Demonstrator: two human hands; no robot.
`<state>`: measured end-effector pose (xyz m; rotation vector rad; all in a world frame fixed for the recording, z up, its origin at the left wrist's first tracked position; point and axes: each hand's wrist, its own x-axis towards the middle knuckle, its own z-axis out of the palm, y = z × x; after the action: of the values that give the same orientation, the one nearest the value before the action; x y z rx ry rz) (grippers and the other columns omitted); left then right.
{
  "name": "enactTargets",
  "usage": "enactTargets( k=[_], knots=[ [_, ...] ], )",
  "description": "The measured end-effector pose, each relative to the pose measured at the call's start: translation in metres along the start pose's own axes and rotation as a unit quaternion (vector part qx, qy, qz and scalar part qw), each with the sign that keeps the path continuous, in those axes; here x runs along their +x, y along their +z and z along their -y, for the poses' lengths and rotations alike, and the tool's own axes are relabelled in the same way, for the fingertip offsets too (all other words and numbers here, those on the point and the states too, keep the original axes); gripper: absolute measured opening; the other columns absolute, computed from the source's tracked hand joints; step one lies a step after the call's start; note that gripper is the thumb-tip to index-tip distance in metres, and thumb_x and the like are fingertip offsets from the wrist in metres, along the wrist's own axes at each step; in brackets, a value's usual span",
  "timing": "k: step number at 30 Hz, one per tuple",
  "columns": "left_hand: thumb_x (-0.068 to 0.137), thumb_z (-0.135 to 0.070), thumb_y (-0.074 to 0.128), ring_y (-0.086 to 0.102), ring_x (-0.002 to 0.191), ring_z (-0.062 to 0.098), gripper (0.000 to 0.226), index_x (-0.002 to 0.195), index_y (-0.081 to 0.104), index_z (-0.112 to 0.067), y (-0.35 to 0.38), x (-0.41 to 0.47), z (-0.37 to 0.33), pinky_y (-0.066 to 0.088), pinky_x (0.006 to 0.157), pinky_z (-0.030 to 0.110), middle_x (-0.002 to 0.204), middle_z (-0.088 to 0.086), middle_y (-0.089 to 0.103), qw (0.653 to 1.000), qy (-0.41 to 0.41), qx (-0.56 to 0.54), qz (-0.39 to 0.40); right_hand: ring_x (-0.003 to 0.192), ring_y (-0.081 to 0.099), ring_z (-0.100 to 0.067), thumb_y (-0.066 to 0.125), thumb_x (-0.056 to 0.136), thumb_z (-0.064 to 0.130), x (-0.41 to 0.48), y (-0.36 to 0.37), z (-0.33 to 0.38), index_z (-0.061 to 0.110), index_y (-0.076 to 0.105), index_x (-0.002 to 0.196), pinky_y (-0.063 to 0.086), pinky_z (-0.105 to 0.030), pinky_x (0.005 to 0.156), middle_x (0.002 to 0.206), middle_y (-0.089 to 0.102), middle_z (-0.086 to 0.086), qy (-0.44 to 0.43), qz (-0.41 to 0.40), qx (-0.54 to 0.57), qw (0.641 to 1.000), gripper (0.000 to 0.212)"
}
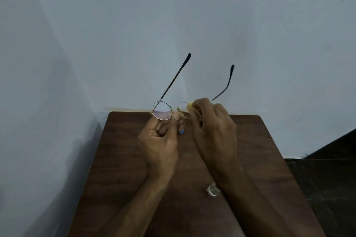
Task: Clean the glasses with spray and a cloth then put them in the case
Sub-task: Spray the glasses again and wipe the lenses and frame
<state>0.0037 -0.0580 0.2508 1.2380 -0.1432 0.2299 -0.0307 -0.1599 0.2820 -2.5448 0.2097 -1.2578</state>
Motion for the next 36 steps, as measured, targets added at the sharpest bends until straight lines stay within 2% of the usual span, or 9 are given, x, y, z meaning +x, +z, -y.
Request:
enactTargets(
  k=[4,8,12,16,20,25,28,32,36],
  knots=[
    [0.097,-0.007,0.073,0.081,0.085,0.020,0.008,0.101,0.078,-0.003,0.000,0.002,-0.004,0.066,0.078,0.037,0.088,0.004,0.083,1.000,-0.011,-0.015,-0.006,0.082,0.068,-0.020,0.079,0.095,0.017,-0.010,-0.003,0.012,0.016,0.070,0.105,0.057,-0.039,0.066,0.090,0.070,0.003,0.035,0.029,0.108,0.993,0.013],
    [0.096,-0.003,0.072,0.081,0.078,0.015,0.007,0.097,0.077,0.002,0.002,0.003,-0.007,0.061,0.072,0.023,0.082,0.002,0.082,1.000,-0.002,0.001,-0.011,0.077,0.063,-0.021,0.084,0.089,0.009,-0.002,-0.001,0.001,0.012,0.070,0.101,0.047,-0.028,0.066,0.085,0.070,0.000,0.023,0.000,0.023,0.999,0.018],
    [0.095,-0.008,0.075,0.079,0.072,0.014,0.012,0.093,0.076,0.003,0.002,0.003,-0.005,0.064,0.069,0.030,0.077,0.005,0.080,1.000,-0.011,0.010,-0.015,0.083,0.068,-0.022,0.079,0.093,0.014,-0.002,-0.002,0.010,0.016,0.069,0.104,0.056,-0.037,0.068,0.090,0.072,0.003,0.049,0.042,0.089,0.994,0.016],
    [0.095,-0.009,0.076,0.080,0.073,0.018,0.005,0.092,0.077,-0.004,-0.001,0.000,-0.006,0.061,0.069,0.024,0.078,0.004,0.080,0.999,0.011,0.041,0.010,0.076,0.064,-0.025,0.082,0.084,0.004,0.008,0.000,0.005,0.013,0.066,0.100,0.043,-0.028,0.057,0.081,0.069,0.000,0.022,0.032,-0.007,0.999,0.025],
    [0.095,-0.008,0.076,0.080,0.075,0.019,0.004,0.093,0.078,-0.005,-0.004,0.002,-0.005,0.065,0.071,0.032,0.078,0.005,0.080,0.999,0.010,0.035,-0.001,0.085,0.068,-0.018,0.077,0.095,0.019,0.002,-0.005,0.014,0.019,0.066,0.107,0.058,-0.041,0.067,0.093,0.072,0.006,0.064,0.066,0.107,0.990,0.016],
    [0.094,-0.012,0.077,0.082,0.081,0.020,0.011,0.097,0.078,-0.002,-0.006,0.006,-0.004,0.065,0.075,0.031,0.083,0.004,0.082,0.999,0.015,0.051,-0.005,0.074,0.064,-0.024,0.084,0.086,0.010,0.006,-0.002,0.006,0.014,0.066,0.099,0.045,-0.029,0.056,0.082,0.069,0.000,0.030,0.026,0.001,0.999,0.022],
    [0.094,-0.013,0.077,0.081,0.079,0.019,0.012,0.098,0.079,-0.002,-0.007,0.008,-0.006,0.066,0.073,0.034,0.083,0.004,0.082,0.999,0.012,0.051,-0.007,0.081,0.066,-0.019,0.080,0.094,0.019,-0.002,-0.004,0.015,0.017,0.067,0.105,0.058,-0.042,0.064,0.091,0.070,0.004,0.043,0.046,0.101,0.993,0.017],
    [0.094,-0.010,0.077,0.080,0.074,0.017,0.010,0.093,0.078,0.000,-0.008,0.014,-0.009,0.063,0.068,0.025,0.079,0.005,0.081,0.999,0.009,0.051,-0.012,0.088,0.067,-0.020,0.081,0.090,0.010,-0.011,-0.007,0.009,0.014,0.072,0.107,0.058,-0.041,0.071,0.099,0.069,0.002,0.018,0.039,0.090,0.995,0.020],
    [0.093,-0.012,0.077,0.078,0.071,0.019,0.012,0.089,0.078,-0.001,-0.009,0.016,-0.007,0.065,0.068,0.035,0.077,0.007,0.079,0.999,-0.031,0.014,-0.014,0.095,0.064,-0.024,0.080,0.092,0.007,-0.013,-0.001,0.011,0.009,0.074,0.109,0.054,-0.034,0.082,0.106,0.071,-0.001,-0.024,0.036,0.080,0.996,0.018]
  ],
)
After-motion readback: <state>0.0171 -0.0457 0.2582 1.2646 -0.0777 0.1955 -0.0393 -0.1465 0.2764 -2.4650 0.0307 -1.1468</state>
